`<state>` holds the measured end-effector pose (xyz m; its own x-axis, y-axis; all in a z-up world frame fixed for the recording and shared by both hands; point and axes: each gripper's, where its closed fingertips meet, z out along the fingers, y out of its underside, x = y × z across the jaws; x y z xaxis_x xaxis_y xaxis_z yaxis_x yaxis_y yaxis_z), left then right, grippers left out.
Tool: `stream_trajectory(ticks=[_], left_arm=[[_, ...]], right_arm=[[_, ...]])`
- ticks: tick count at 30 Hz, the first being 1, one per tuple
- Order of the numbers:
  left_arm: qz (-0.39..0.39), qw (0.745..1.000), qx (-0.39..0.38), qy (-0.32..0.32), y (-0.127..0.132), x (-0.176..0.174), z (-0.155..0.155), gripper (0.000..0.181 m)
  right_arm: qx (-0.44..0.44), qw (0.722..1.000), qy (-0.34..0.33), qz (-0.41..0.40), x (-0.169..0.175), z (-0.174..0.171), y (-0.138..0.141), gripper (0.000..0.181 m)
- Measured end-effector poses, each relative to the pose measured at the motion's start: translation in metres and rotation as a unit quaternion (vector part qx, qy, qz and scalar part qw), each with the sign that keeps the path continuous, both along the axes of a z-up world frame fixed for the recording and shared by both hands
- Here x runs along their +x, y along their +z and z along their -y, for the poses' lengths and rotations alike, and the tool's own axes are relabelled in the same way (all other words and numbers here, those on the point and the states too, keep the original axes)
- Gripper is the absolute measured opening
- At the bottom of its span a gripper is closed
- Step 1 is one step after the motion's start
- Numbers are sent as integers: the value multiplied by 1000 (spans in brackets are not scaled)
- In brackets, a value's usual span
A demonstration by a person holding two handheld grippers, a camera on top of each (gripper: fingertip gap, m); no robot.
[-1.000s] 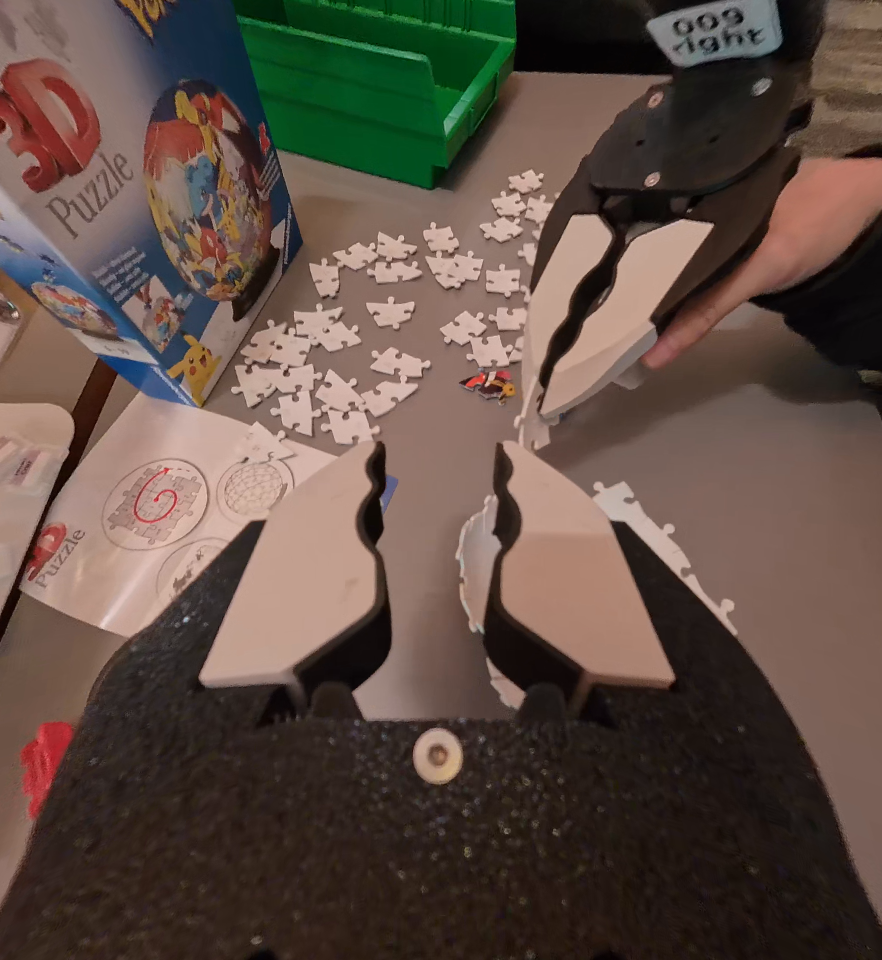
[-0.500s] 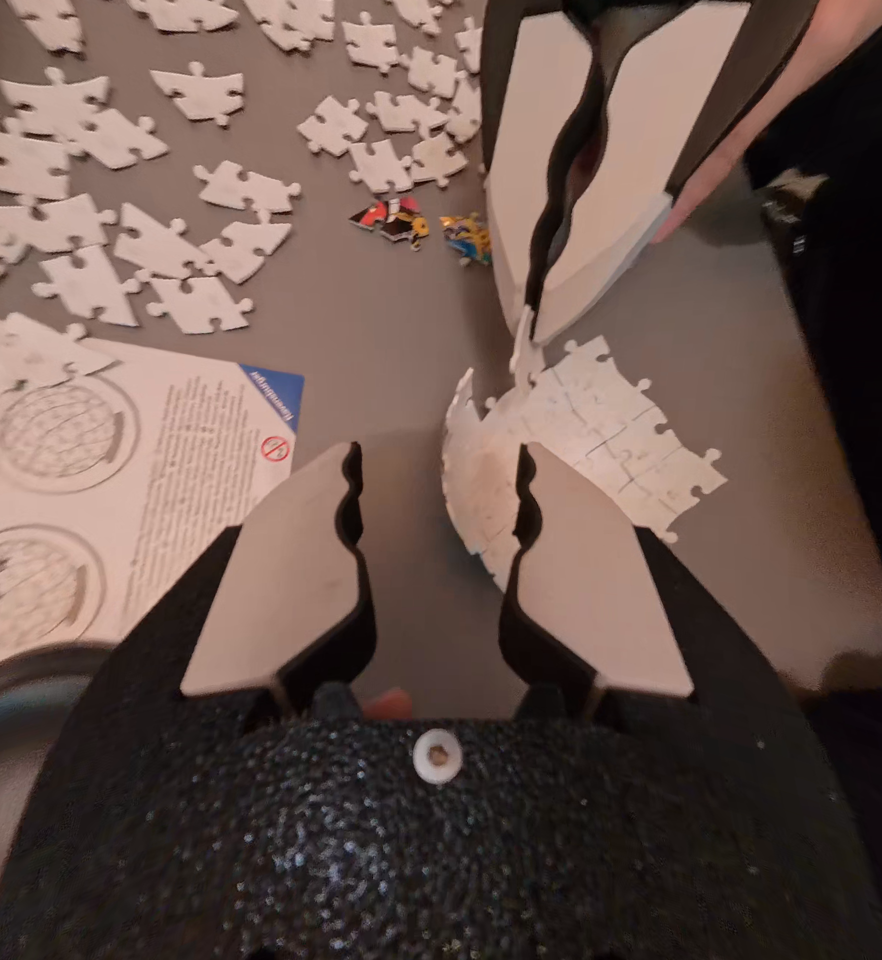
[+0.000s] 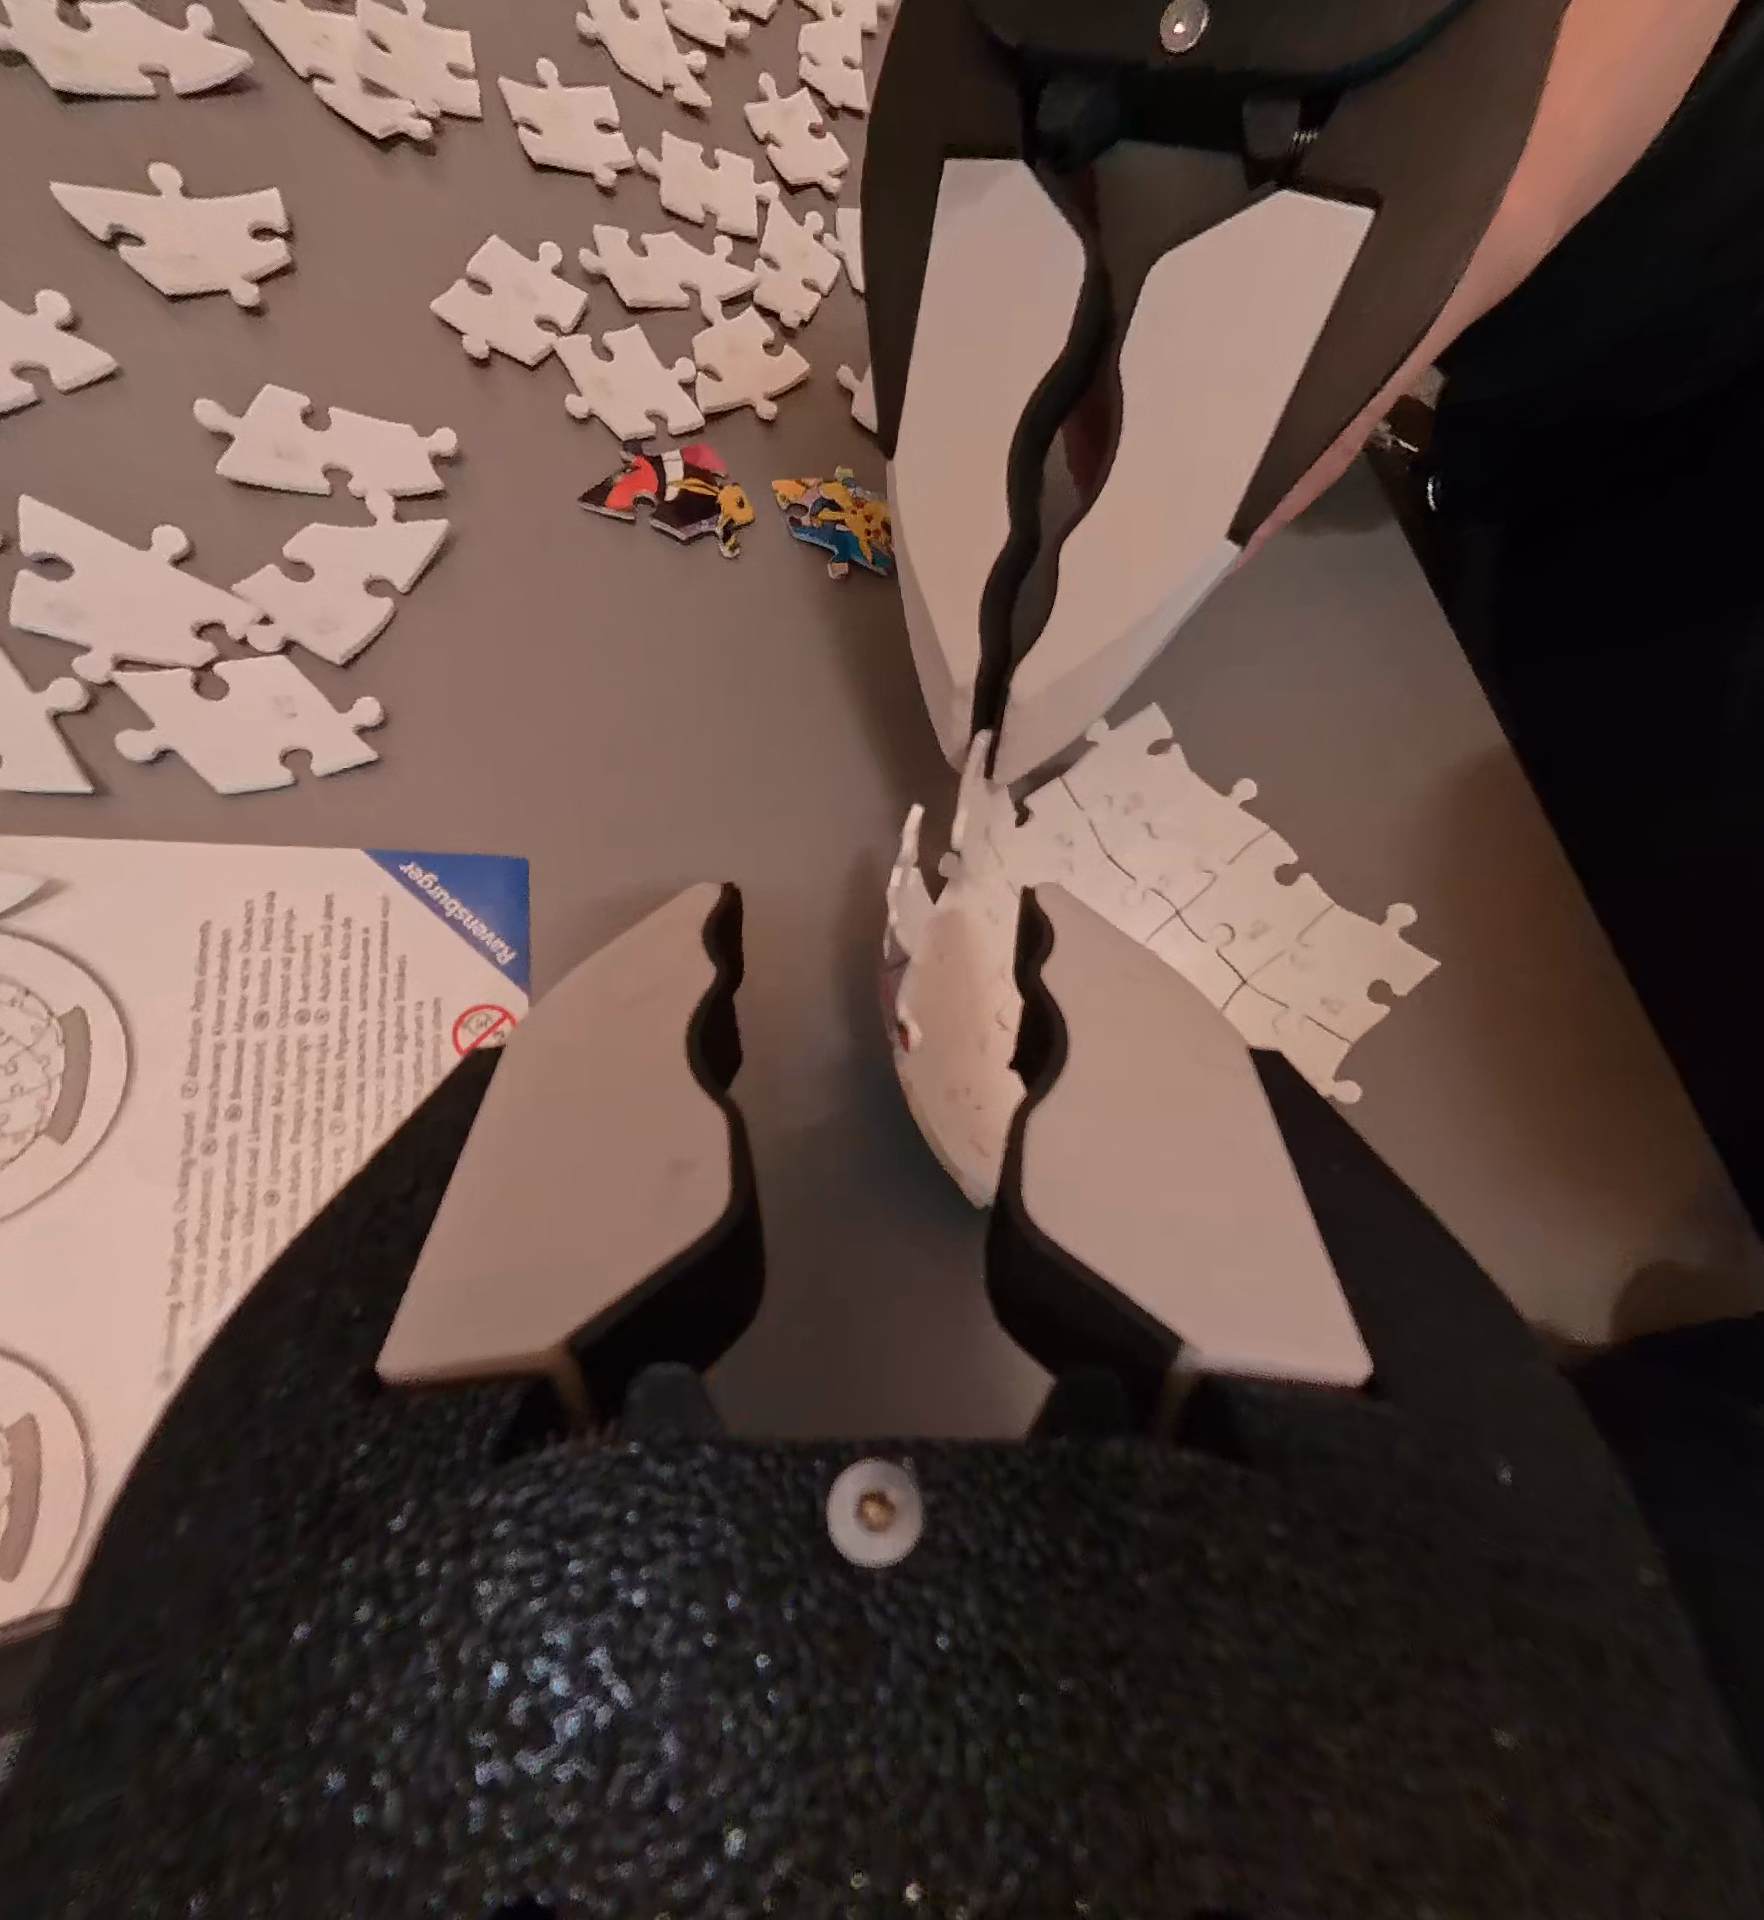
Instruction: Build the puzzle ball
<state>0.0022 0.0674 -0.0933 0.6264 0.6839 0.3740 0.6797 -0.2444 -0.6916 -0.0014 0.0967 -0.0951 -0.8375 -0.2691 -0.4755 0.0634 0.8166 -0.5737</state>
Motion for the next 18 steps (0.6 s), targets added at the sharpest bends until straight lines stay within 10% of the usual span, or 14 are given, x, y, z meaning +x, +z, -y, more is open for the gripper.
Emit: stream_trajectory(ticks=[18], left_arm=[[17,993,18,-113,-16,9,-17,34]], right_arm=[[-3,1000,-29,3,2,3,-8,2]])
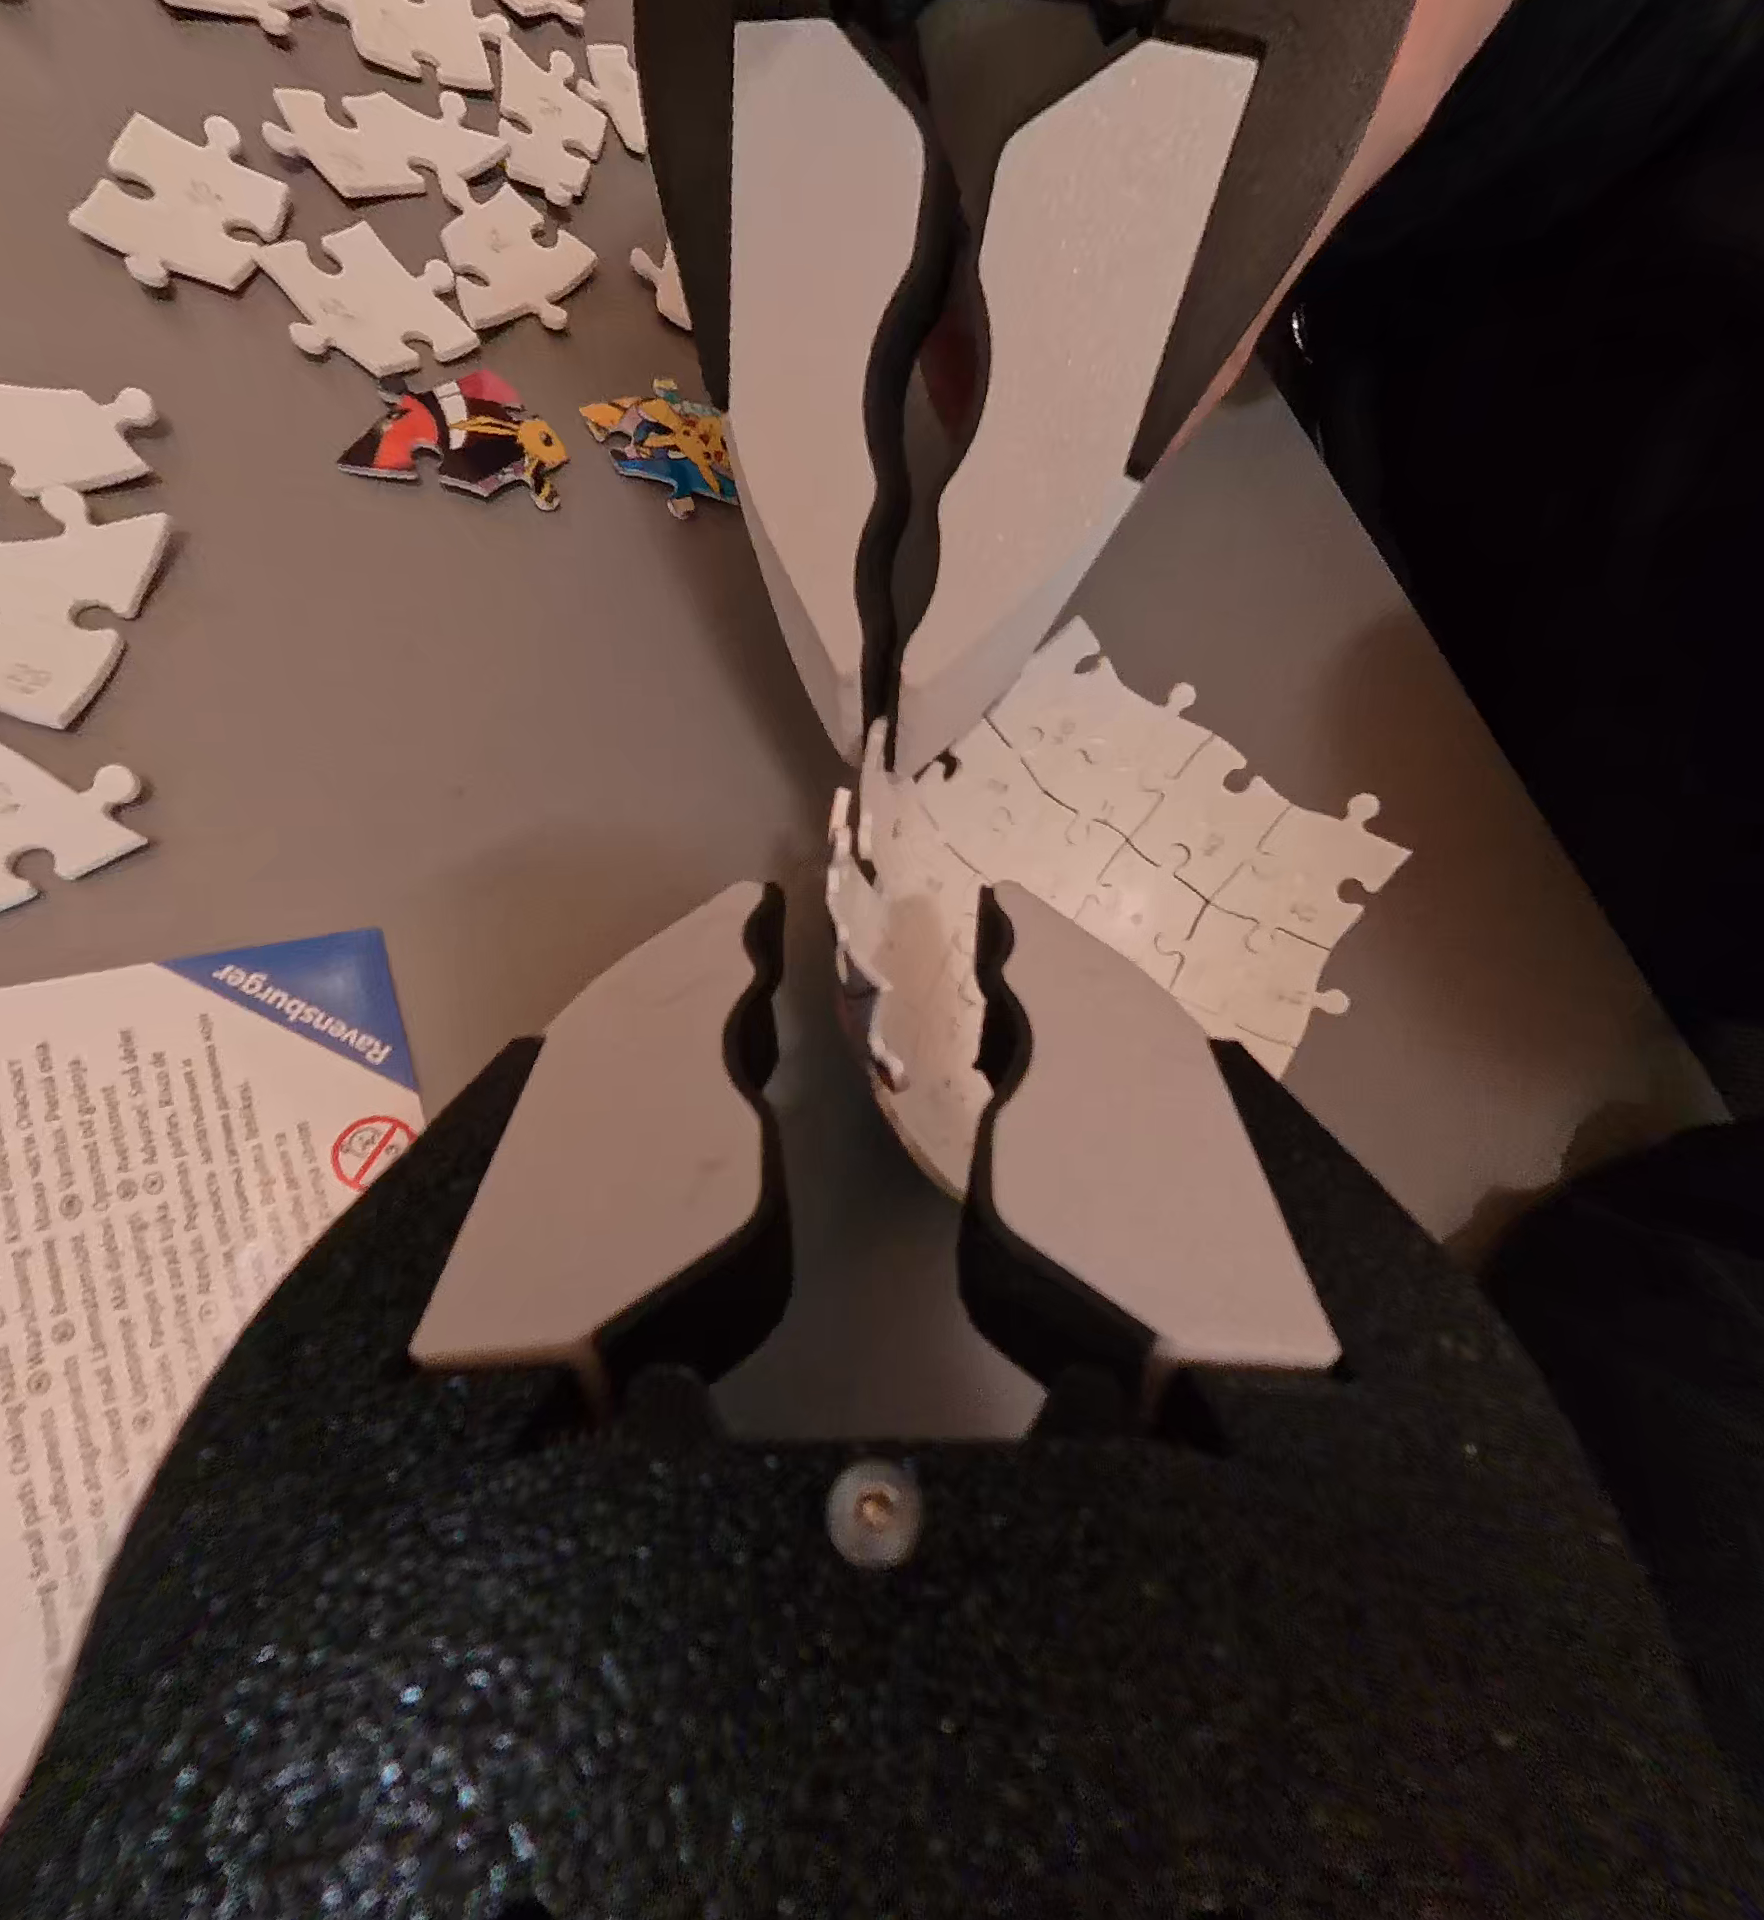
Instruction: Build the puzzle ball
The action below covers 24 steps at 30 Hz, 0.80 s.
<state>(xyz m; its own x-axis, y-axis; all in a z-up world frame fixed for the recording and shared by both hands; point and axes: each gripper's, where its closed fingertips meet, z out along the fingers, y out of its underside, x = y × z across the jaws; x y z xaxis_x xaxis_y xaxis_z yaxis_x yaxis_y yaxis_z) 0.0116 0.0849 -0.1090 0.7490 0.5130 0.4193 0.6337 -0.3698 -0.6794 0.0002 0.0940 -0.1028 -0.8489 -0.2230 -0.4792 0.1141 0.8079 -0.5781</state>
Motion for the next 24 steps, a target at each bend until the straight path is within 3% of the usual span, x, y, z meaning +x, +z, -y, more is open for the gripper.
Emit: stream_trajectory(ticks=[24], left_arm=[[-1,999,-36,32,5,-10,3,9]], right_arm=[[10,1000,1,-5,-1,-1,-5,2]])
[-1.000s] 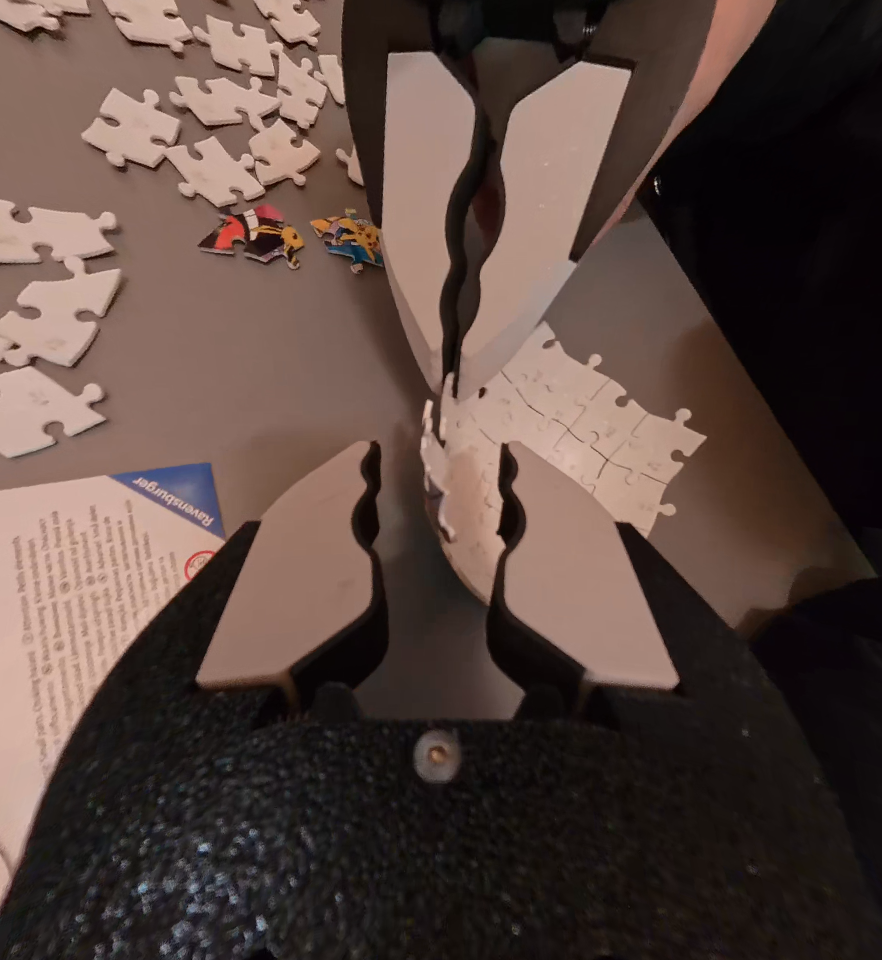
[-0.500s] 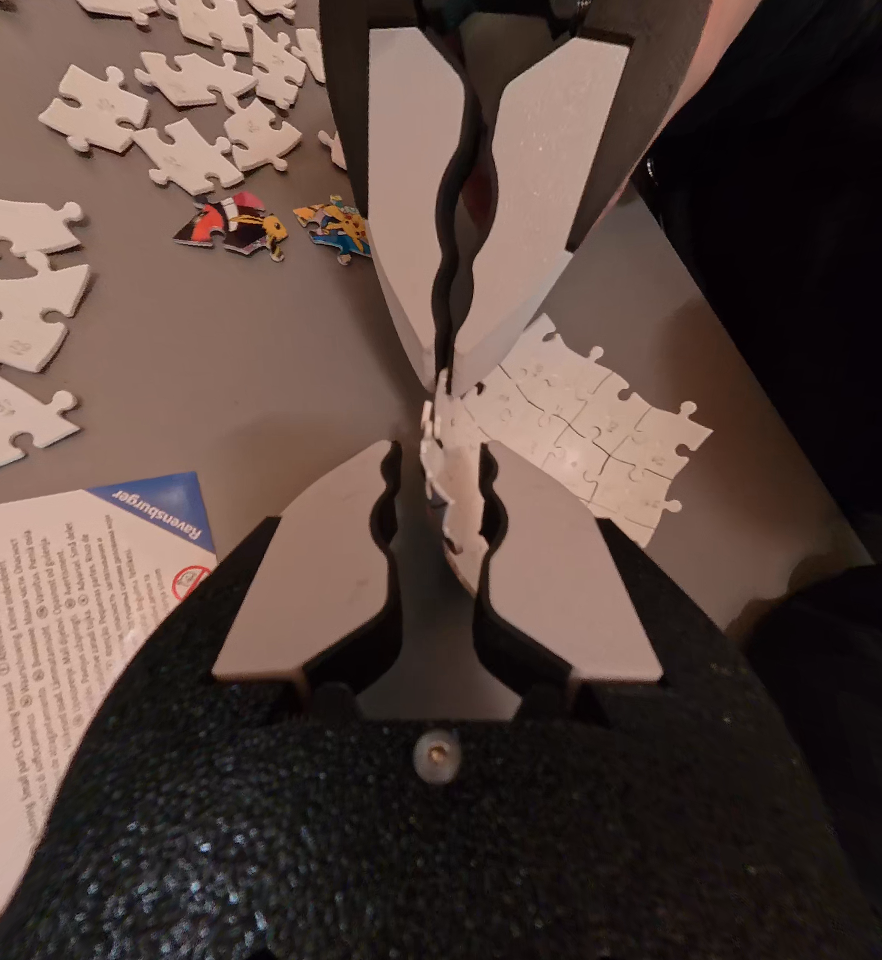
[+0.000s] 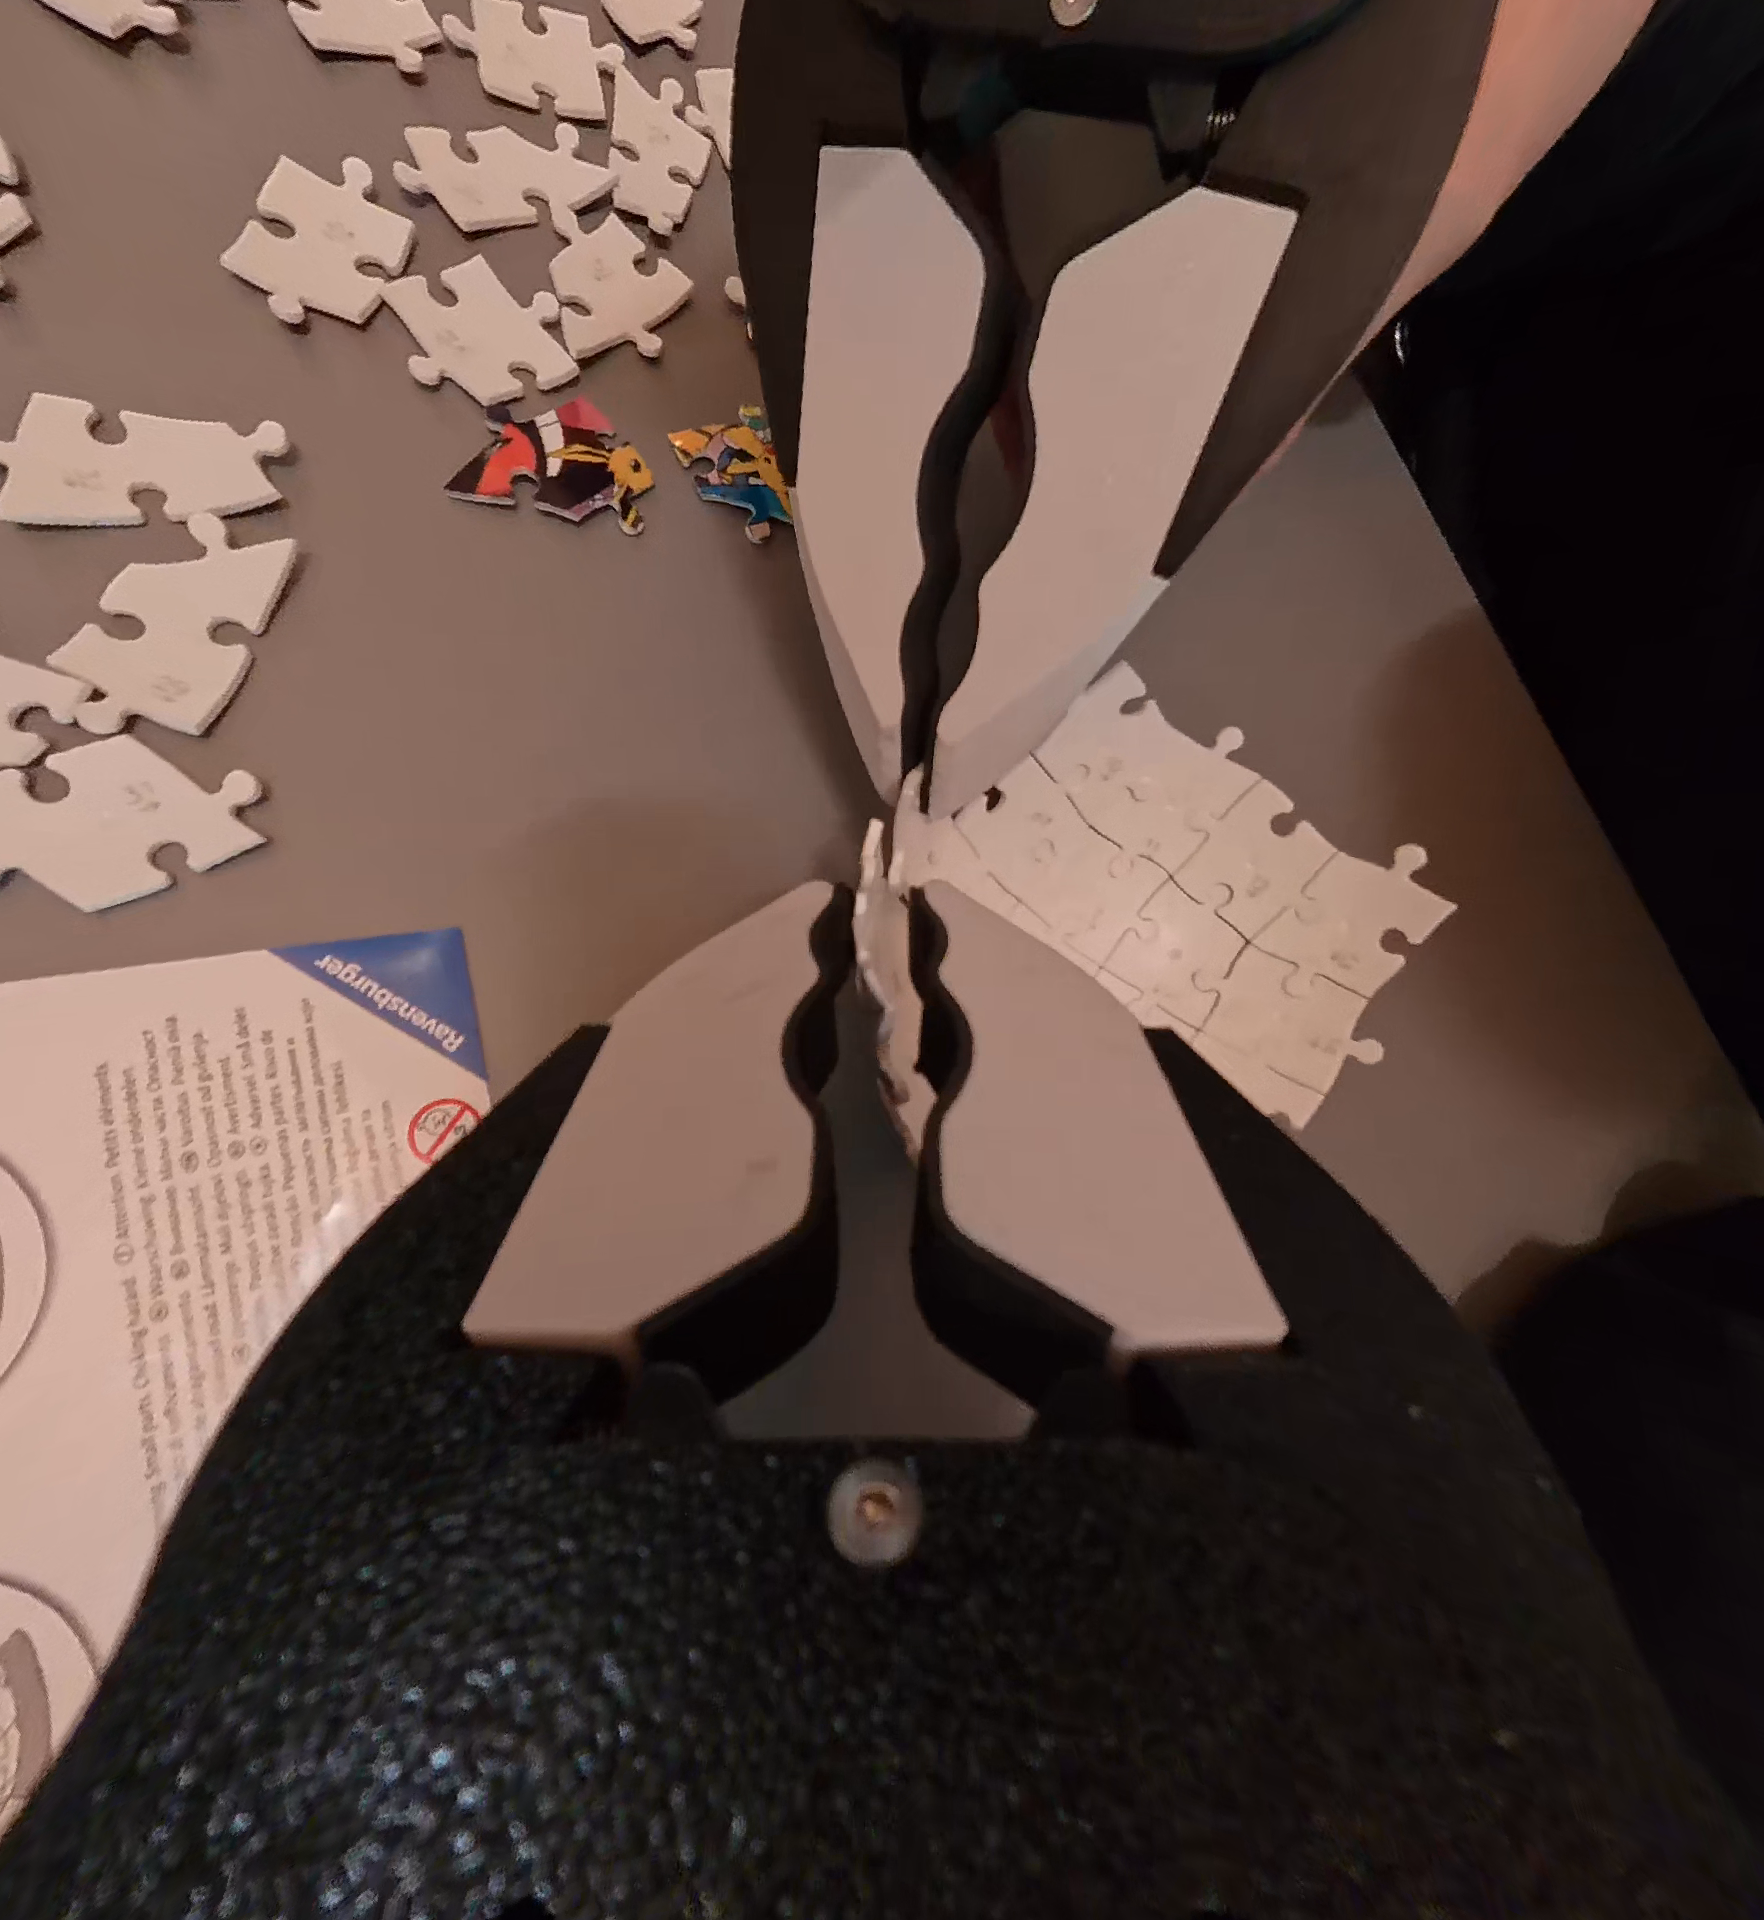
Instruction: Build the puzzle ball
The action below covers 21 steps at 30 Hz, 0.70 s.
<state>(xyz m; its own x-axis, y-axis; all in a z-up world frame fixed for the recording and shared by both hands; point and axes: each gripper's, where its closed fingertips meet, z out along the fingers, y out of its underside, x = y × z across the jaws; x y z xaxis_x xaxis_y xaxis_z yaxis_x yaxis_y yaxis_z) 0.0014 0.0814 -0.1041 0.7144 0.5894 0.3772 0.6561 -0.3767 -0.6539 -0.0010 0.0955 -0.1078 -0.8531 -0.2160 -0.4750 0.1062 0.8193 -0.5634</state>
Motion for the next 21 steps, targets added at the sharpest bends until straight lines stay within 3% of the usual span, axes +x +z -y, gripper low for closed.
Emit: stream_trajectory(ticks=[21], left_arm=[[11,1000,-19,0,-6,3,4,8]], right_arm=[[11,1000,3,7,1,7,-4,2]])
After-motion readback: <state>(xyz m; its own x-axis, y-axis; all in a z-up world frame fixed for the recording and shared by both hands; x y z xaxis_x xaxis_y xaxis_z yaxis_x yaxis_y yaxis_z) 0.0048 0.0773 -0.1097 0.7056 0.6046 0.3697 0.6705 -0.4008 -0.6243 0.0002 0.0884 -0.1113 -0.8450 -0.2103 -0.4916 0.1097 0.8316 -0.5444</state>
